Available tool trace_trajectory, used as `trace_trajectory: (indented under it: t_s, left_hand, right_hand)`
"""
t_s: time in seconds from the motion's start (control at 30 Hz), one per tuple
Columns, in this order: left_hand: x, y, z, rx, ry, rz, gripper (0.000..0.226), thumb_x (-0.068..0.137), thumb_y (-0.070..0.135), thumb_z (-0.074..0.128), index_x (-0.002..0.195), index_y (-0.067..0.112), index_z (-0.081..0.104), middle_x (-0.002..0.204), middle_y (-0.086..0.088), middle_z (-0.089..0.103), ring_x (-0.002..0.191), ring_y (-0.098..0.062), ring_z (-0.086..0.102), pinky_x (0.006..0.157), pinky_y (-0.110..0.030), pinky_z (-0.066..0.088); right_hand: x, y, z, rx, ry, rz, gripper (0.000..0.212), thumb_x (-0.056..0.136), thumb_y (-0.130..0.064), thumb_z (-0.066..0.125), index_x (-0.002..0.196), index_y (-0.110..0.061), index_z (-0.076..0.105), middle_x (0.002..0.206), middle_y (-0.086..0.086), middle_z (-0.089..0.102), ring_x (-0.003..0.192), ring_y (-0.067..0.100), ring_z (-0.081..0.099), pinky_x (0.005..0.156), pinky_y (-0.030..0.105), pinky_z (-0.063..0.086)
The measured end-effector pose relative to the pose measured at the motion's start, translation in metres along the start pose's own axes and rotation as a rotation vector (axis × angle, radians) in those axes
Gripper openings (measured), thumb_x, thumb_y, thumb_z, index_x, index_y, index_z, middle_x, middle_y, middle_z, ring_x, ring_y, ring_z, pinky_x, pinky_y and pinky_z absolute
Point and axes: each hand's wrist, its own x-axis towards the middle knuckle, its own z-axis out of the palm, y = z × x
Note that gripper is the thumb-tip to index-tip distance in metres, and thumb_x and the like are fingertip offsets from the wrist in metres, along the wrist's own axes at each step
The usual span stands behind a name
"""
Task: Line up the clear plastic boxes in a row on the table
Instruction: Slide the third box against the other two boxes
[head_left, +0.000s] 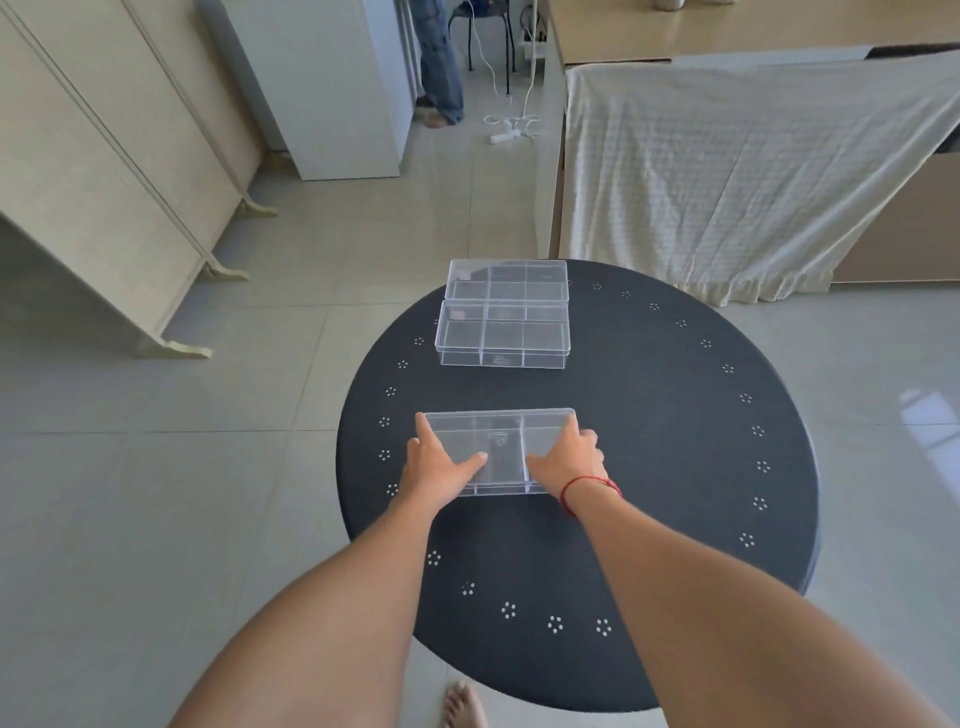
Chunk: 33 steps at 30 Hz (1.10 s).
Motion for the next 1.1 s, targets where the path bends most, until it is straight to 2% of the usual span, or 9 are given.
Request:
trace_trajectory:
  t_s: [0.07,0.17,0.27,0.4,0.57,0.83,1.1]
  left_hand:
    - [-0.001,-0.003,0.003,0.11,0.074,0.053,0.103,0.082,0.049,0.069,0.156,0.019,0.004,0.157,-0.009,0.024,0.144,-0.028,0.03,0.111,-0.045,0.038]
    - [-0.003,-0.002,0.003,0.347,0.272,0.266,0.082,0.083,0.048,0.068,0.149,0.017,0.031,0.153,-0.009,0.033,0.144,-0.025,0.028,0.113,-0.038,0.035]
    - [-0.004,0.0,0.005,0.346,0.207,0.356,0.058,0.092,0.037,0.061,0.145,0.019,0.043,0.156,-0.004,0.031,0.144,-0.021,0.03,0.107,-0.036,0.039]
    - [0.001,0.0,0.007,0.323,0.117,0.338,0.051,0.098,0.033,0.05,0.147,0.019,0.042,0.162,-0.003,0.021,0.149,-0.019,0.021,0.107,-0.039,0.039]
    - [0.009,0.005,0.003,0.342,0.057,0.305,0.061,0.095,0.041,0.054,0.15,0.02,0.036,0.164,-0.002,0.014,0.15,-0.021,0.017,0.109,-0.043,0.038]
    - [0.031,0.02,-0.006,0.36,0.001,0.302,0.063,0.096,0.04,0.055,0.151,0.019,0.034,0.165,-0.003,0.009,0.152,-0.02,0.012,0.111,-0.043,0.036]
    - [0.058,0.034,-0.006,0.374,-0.006,0.333,0.062,0.097,0.04,0.052,0.152,0.019,0.031,0.165,-0.004,0.006,0.153,-0.021,0.005,0.112,-0.044,0.034]
  right_hand:
    - [0.001,0.001,0.003,-0.111,0.063,-0.071,0.065,0.088,-0.025,0.057,0.146,-0.014,0.029,0.155,0.012,0.027,0.139,0.033,0.034,0.109,0.044,0.036]
    - [0.005,0.001,0.007,-0.223,0.117,-0.285,0.059,0.091,-0.014,0.054,0.147,-0.016,0.035,0.163,0.006,0.015,0.15,0.025,0.017,0.113,0.039,0.034]
    - [0.007,0.0,0.012,-0.246,0.0,-0.35,0.059,0.091,-0.009,0.049,0.148,-0.018,0.036,0.163,0.005,0.016,0.15,0.023,0.013,0.112,0.038,0.038]
    - [0.01,-0.002,0.011,-0.273,-0.066,-0.366,0.068,0.088,-0.02,0.056,0.151,-0.017,0.031,0.163,0.006,0.013,0.149,0.026,0.012,0.114,0.039,0.036]
    - [0.015,-0.007,0.008,-0.289,-0.094,-0.355,0.073,0.089,-0.022,0.058,0.154,-0.017,0.024,0.164,0.006,0.008,0.151,0.026,0.007,0.117,0.039,0.031]
    - [0.035,-0.02,0.006,-0.389,-0.151,-0.302,0.076,0.093,-0.023,0.05,0.157,-0.02,0.008,0.166,0.006,-0.006,0.153,0.029,-0.008,0.123,0.044,0.015]
    - [0.063,-0.037,-0.003,-0.426,-0.148,-0.259,0.078,0.092,-0.021,0.05,0.157,-0.021,0.007,0.165,0.006,-0.009,0.153,0.028,-0.009,0.121,0.047,0.019]
